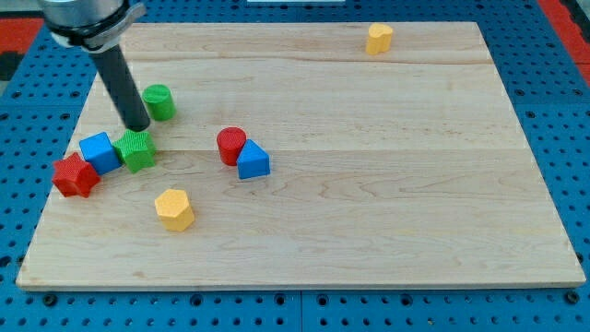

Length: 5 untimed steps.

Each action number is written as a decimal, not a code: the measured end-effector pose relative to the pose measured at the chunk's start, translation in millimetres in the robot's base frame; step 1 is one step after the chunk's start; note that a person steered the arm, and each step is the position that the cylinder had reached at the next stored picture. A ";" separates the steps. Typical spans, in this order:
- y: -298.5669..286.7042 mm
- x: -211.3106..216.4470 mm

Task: Move the green circle towards the top center of the board

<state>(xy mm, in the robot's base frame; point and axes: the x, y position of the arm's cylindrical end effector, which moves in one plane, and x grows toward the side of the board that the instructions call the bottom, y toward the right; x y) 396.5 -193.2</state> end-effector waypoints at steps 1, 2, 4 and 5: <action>22.3 -33.3; -6.7 -52.5; 40.3 -78.5; 93.2 -100.8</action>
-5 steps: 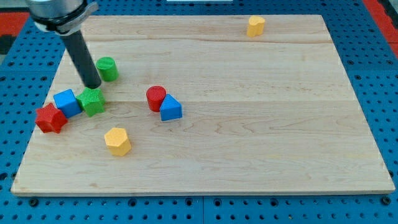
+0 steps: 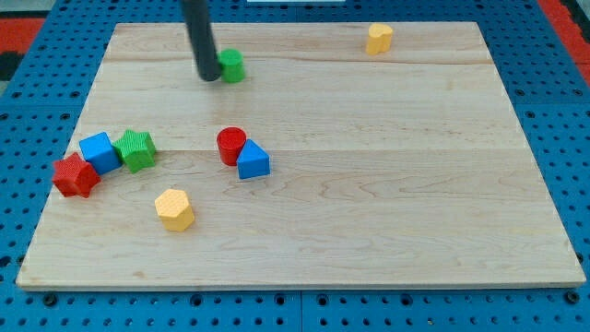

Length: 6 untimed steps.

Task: Move the green circle towards the top center of the board

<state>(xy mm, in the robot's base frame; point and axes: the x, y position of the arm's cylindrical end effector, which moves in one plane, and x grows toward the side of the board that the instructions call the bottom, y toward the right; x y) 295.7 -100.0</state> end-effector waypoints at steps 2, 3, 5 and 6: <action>12.9 -5.7; 16.9 -5.7; 43.6 0.8; 44.4 0.8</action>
